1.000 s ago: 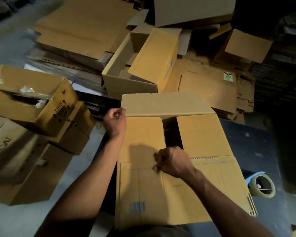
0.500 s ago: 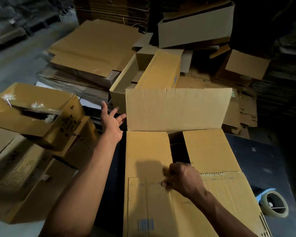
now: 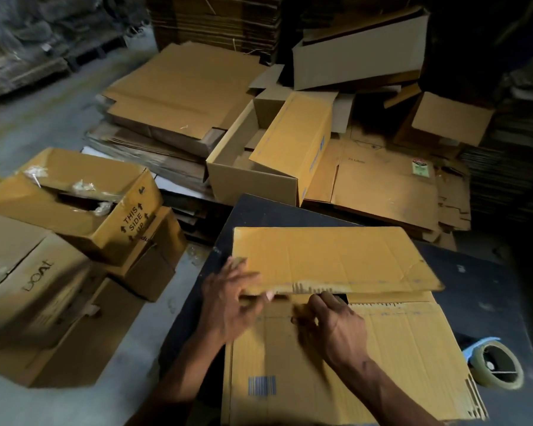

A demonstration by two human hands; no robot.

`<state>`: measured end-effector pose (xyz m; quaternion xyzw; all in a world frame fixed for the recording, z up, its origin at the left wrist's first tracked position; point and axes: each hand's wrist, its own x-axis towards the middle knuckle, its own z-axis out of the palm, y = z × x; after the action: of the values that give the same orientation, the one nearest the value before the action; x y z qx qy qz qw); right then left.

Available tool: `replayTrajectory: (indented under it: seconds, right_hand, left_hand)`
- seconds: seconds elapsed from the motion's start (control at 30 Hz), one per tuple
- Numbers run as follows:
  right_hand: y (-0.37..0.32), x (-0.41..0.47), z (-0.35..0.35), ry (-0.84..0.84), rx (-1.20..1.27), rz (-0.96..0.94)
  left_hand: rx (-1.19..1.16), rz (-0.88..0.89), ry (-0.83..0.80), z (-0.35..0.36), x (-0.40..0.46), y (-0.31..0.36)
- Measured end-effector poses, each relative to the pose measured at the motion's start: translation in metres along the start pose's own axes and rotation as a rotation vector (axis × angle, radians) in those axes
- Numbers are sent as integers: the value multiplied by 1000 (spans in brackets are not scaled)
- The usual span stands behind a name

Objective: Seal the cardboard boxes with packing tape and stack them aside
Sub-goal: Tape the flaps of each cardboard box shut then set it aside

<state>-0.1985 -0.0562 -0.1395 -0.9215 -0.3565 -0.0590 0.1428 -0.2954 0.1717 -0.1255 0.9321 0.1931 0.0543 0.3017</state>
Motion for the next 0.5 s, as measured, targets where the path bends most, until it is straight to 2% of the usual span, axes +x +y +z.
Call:
replayTrajectory:
  seconds: [0.1,0.23,0.33,0.43,0.5]
  right_hand:
    - [13,2,-5,31,6,-43]
    - [75,1,-23,-185,-57,56]
    - [138,-13,-38,-323,-115,154]
    - [171,-29,-49,-409,-60,256]
    - [170,-37,-50,-379,54,299]
  left_hand:
    - [284,38,-94,34,-32,-4]
    - [210,164,32,55,-42,-26]
    - [176,194,39,48,-17,-39]
    - [303,271,53,30,13,-40]
    - [418,354,36,29,25,-28]
